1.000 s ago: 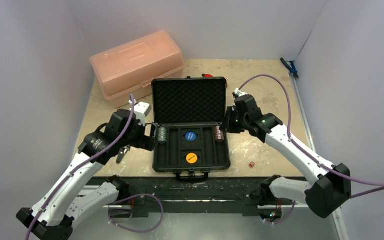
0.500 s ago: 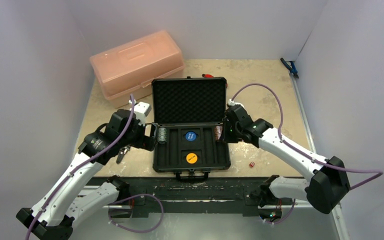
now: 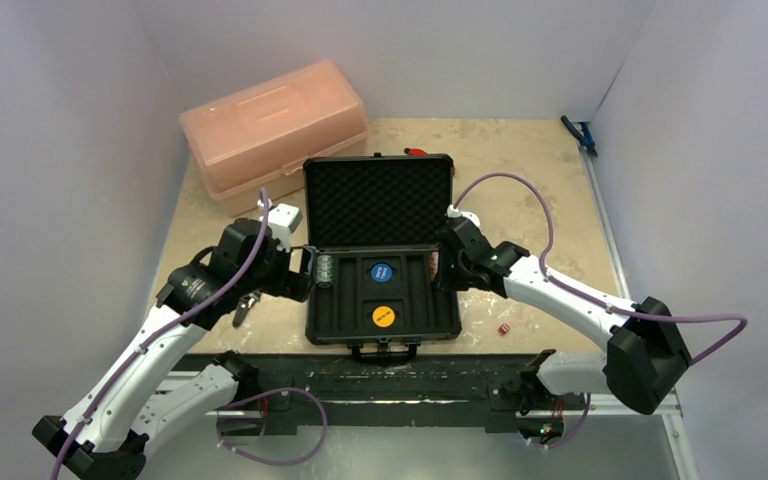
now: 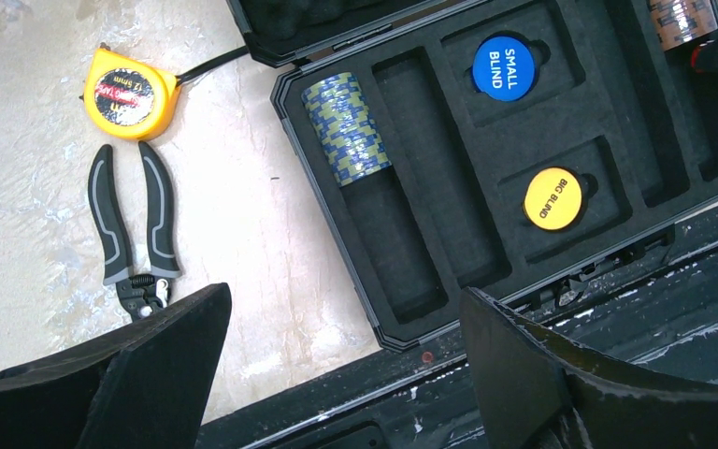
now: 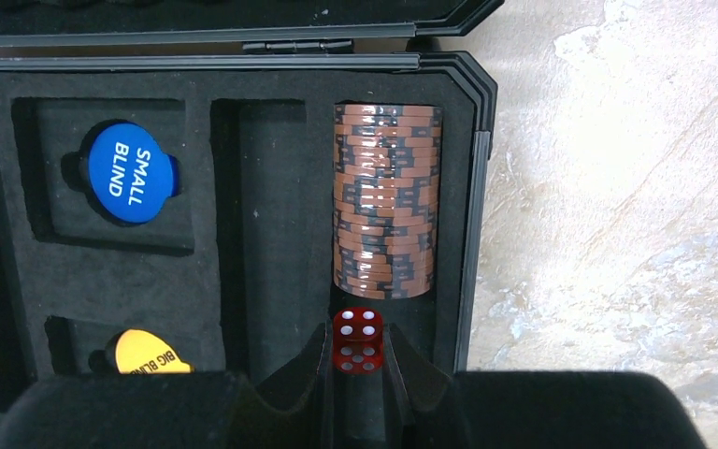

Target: Pack up texas hold em set

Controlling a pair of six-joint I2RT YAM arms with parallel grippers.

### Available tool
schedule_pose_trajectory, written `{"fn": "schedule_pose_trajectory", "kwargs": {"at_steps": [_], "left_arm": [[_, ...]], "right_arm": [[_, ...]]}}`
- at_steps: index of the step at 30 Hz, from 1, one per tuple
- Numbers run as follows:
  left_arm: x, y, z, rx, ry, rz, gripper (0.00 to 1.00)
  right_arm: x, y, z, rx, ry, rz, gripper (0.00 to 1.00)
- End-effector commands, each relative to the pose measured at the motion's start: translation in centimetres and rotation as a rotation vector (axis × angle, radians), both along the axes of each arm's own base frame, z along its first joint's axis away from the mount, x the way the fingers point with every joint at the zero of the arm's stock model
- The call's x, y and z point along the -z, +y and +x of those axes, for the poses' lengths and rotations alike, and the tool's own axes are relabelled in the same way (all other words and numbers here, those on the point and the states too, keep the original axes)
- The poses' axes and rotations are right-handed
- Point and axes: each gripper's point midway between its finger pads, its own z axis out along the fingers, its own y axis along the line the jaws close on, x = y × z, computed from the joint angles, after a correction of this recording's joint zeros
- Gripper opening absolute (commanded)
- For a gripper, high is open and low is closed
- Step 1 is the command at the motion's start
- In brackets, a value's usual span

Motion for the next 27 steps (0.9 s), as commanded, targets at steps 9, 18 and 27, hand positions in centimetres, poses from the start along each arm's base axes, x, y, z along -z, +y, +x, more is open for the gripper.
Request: {"fn": "schedule_pose_trajectory", "kwargs": {"at_steps": [9,18,27], "left_arm": [[-0.5,0.1,0.5,0.004,-0.030,0.003,0.91],[-0.5,0.0,0.4,0.007,-0.030,0.000,0.91],[-0.5,0.0,0.4,0.009,-0.030,-0.003,0.91]], "right_arm": [[0.8,0.7,0.5,0.020,-0.032,-0.018,0.00],[1.6,0.7,0.4,0.036,-0.026,-0.047,0.00],[2.6,0.6,0.4,0.054,-0.006,-0.086,0.05]]}}
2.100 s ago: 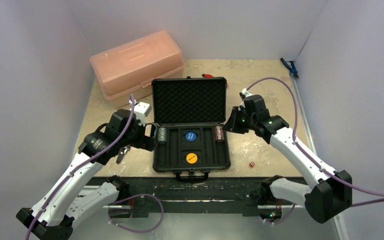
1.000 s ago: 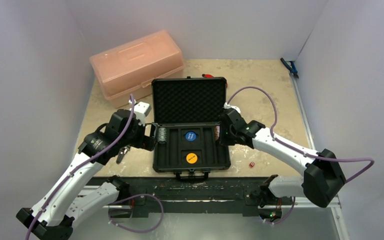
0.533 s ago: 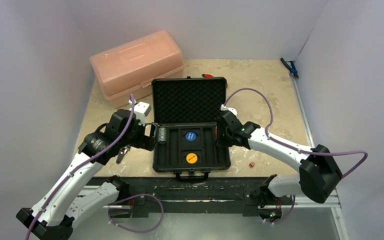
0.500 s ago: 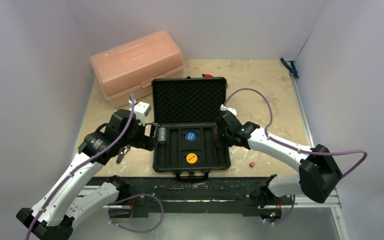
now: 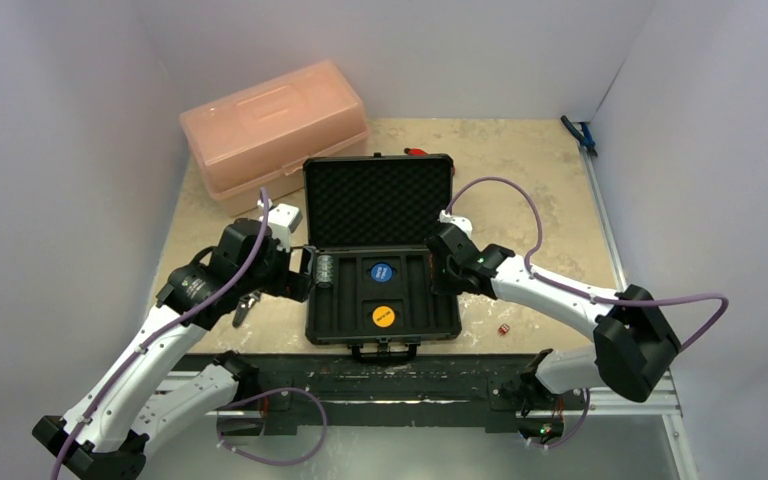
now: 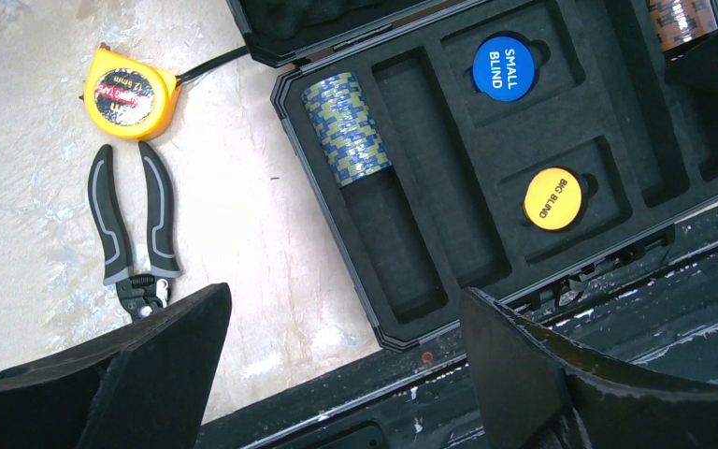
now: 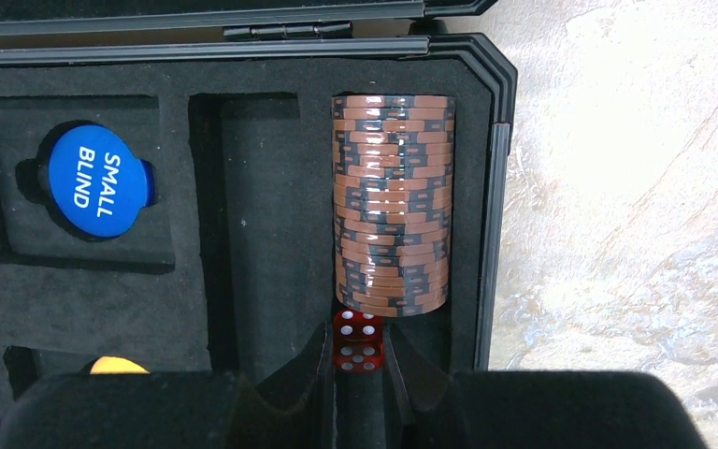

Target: Pack up texas hold em set

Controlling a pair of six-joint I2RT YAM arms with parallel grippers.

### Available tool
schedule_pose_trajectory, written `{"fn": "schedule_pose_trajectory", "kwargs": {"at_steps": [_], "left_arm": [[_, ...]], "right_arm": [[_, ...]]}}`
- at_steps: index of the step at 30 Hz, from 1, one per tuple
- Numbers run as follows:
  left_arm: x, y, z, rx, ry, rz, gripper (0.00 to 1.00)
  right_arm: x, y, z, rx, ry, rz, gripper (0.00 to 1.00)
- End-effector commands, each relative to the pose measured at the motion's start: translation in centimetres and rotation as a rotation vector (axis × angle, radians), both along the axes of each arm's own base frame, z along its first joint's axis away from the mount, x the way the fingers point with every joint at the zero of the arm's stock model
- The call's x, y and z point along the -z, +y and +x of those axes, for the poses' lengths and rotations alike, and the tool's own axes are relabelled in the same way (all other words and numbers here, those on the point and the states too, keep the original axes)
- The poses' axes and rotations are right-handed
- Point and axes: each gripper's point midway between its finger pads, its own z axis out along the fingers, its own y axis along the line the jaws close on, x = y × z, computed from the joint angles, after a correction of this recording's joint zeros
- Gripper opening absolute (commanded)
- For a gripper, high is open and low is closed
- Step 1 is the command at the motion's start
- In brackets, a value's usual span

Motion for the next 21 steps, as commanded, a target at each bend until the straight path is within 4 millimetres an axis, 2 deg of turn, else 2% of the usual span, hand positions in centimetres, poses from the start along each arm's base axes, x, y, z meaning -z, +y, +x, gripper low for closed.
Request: {"fn": "schedule_pose_trajectory", "kwargs": {"at_steps": [1,9,20,21], "left_arm": [[-0.6,0.0,0.4,0.008,-0.033,-0.003,0.91],[-0.6,0.0,0.4,0.009,-0.032,-0.004,0.91],[-0.6,0.0,0.4,0.009,-0.032,-0.003,0.91],[-0.6,0.0,0.4,0.009,-0.032,-0.003,0.91]], "right_arm": [[0.7,-0.1,0.4,0.029,-0.008,-0.031,0.09],[0.5,0.9,0.3,0.004,-0.008,-0.005,0.24],[0.3,1.4,0.0,-0.016,-0.008,0.010,0.33],[0.3,1.4,0.0,-0.015,-0.008,0.008,0.38]]}}
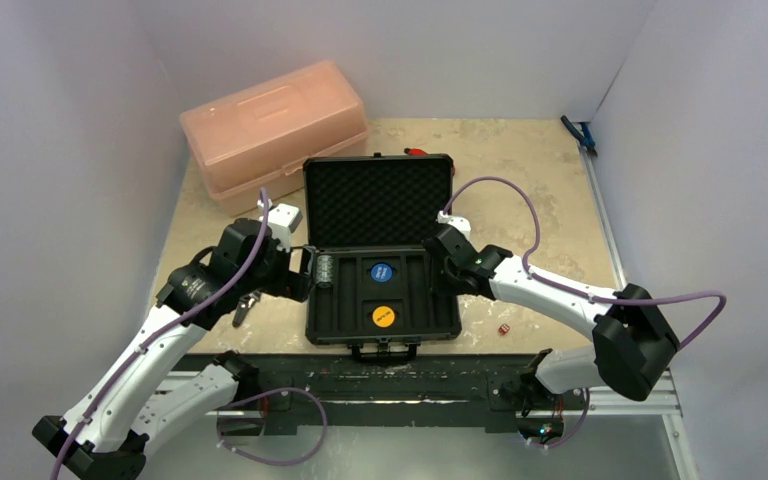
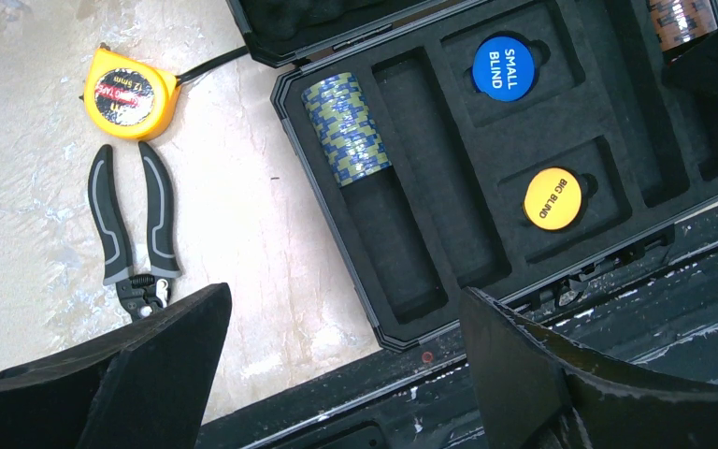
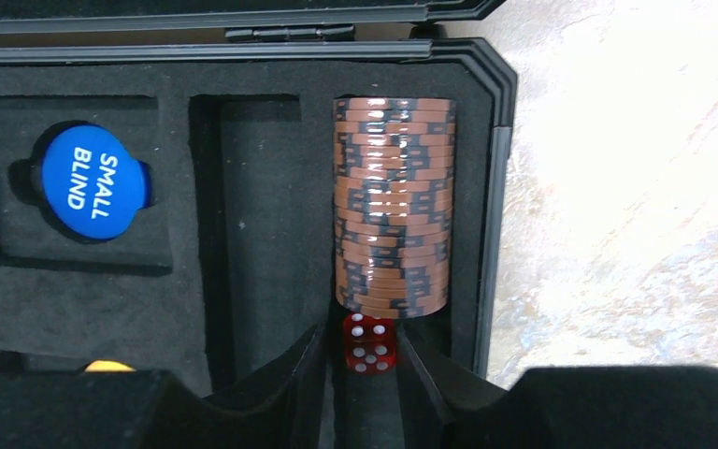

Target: Pack up texas hold em set

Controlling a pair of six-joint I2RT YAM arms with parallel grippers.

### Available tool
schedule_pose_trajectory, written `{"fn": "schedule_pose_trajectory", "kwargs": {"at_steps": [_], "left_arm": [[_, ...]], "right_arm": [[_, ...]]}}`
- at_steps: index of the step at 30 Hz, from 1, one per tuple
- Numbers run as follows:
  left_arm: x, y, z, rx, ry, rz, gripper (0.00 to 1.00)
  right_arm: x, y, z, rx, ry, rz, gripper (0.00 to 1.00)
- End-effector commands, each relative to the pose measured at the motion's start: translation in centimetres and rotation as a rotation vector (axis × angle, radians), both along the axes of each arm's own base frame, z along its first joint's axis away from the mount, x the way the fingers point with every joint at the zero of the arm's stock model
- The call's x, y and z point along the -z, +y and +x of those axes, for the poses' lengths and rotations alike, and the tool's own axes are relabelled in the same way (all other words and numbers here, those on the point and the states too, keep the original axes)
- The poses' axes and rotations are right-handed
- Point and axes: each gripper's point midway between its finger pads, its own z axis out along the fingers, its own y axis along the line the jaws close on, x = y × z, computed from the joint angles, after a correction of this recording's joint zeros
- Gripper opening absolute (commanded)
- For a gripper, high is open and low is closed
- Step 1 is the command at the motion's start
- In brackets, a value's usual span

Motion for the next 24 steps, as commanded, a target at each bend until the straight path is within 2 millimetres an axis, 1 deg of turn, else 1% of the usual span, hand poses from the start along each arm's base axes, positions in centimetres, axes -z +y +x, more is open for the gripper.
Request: {"fn": "schedule_pose_trajectory", "kwargs": {"at_steps": [1,5,13,22,24], "left_arm": [[-0.6,0.0,0.4,0.008,-0.032,-0.003,0.91],[-0.6,0.0,0.4,0.008,-0.032,-0.003,0.91],[-0.6,0.0,0.4,0.008,-0.034,-0.004,0.91],[-0.6,0.0,0.4,0.009,-0.034,-0.005,0.91],[-0.6,0.0,0.3,0.008,-0.033,-0.004,0.91]], "right_arm": [[0.1,1.0,0.1,-0.005,0.001,0.018,0.42],[-0.2,1.0,0.0,-0.006,-0.005,0.025,0.47],[-0.4,1.5,-0.1,-0.020,-0.003,0.041,0.47],[-2.9,1.9,-0.2,-0.035,-0.040,0.069,0.47],[-3.4,1.8,-0.3,-0.034,-0.045,0.069,0.58]]}}
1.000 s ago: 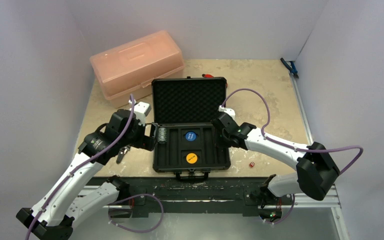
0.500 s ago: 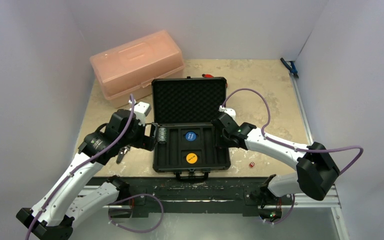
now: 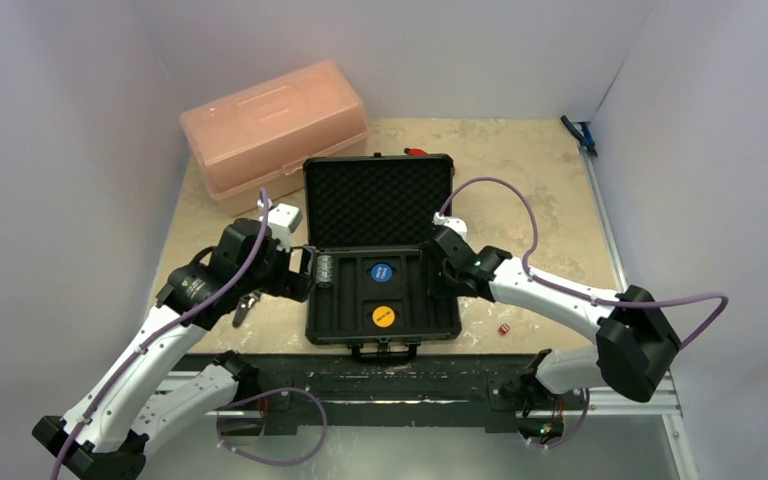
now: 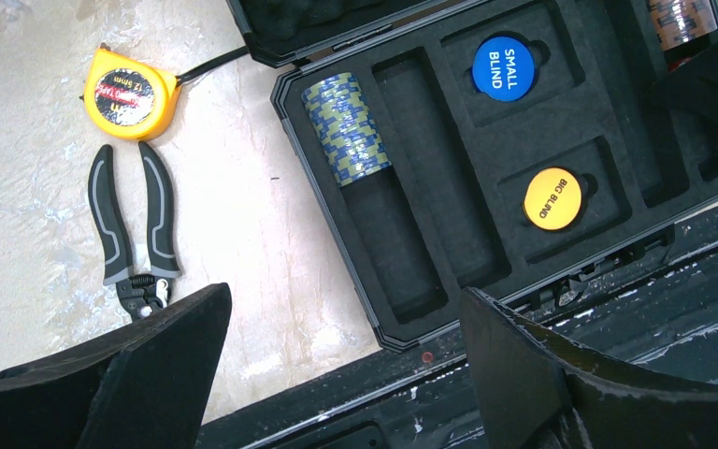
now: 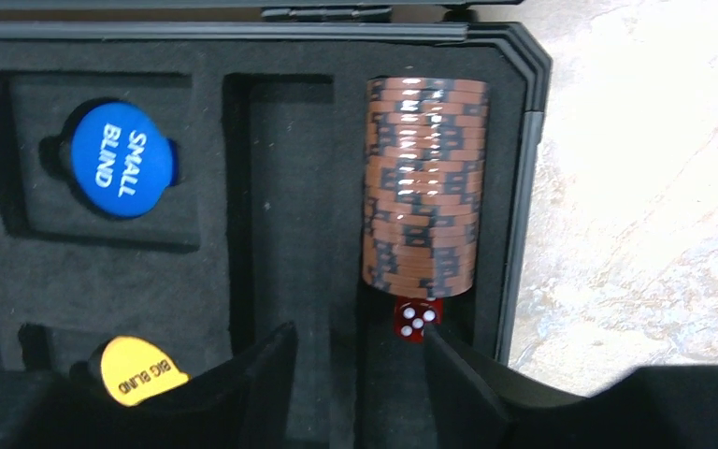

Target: Pack up texas hold em set

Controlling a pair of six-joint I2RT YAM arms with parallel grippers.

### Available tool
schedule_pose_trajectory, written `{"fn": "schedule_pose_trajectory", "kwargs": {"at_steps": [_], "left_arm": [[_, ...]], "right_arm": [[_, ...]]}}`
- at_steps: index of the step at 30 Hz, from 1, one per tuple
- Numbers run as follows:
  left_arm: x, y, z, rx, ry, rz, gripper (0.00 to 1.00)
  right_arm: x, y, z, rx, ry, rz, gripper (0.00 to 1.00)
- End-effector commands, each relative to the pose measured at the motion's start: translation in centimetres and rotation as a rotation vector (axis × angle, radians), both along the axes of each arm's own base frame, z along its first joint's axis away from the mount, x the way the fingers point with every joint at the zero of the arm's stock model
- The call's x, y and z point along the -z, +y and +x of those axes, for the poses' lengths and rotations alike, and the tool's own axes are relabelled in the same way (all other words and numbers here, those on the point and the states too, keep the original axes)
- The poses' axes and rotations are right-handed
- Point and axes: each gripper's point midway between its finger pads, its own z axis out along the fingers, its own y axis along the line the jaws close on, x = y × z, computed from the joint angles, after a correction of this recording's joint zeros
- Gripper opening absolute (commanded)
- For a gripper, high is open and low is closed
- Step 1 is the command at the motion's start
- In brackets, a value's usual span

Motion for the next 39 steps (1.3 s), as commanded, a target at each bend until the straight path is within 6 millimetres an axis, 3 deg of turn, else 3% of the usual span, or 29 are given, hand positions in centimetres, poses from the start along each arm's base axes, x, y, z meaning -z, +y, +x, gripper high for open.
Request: {"fn": "schedule_pose_trajectory", "kwargs": {"at_steps": [1,4,11,23,31,39], "left_arm": [[-0.6,0.0,0.4,0.008,-0.033,-0.005,0.91],[-0.6,0.0,0.4,0.009,-0.034,-0.006,0.91],[-0.7,0.0,0.3,0.010,-0.035,-0.007,0.91],[-0.7,-0.1,0.3,0.013,-0.035,-0.011,0.91],[-0.6,-0.2,0.3,0.017,-0.032,-0.011,0.91],[-0.6,-0.5,0.4,0.027,-0.025,-0.020,0.91]], "right_arm": [[-3.3,1.4,0.2,-0.016,-0.043,0.072,0.62],[-4.0,1.1,0.1,-0.008,-0.056,0.074,0.77],[-4.9,0.1,-0.1,0.019,-0.074,0.066,0.99],[-6.0,-4.3,-1.1,0.234,-0.124,0.040,0.99],[-5.4,-8.5,-3.1,0.486,-0.113,0.029,0.99],[-3.8,-11.5,-4.9,0.663,-0.085,-0.009,0.99]]}}
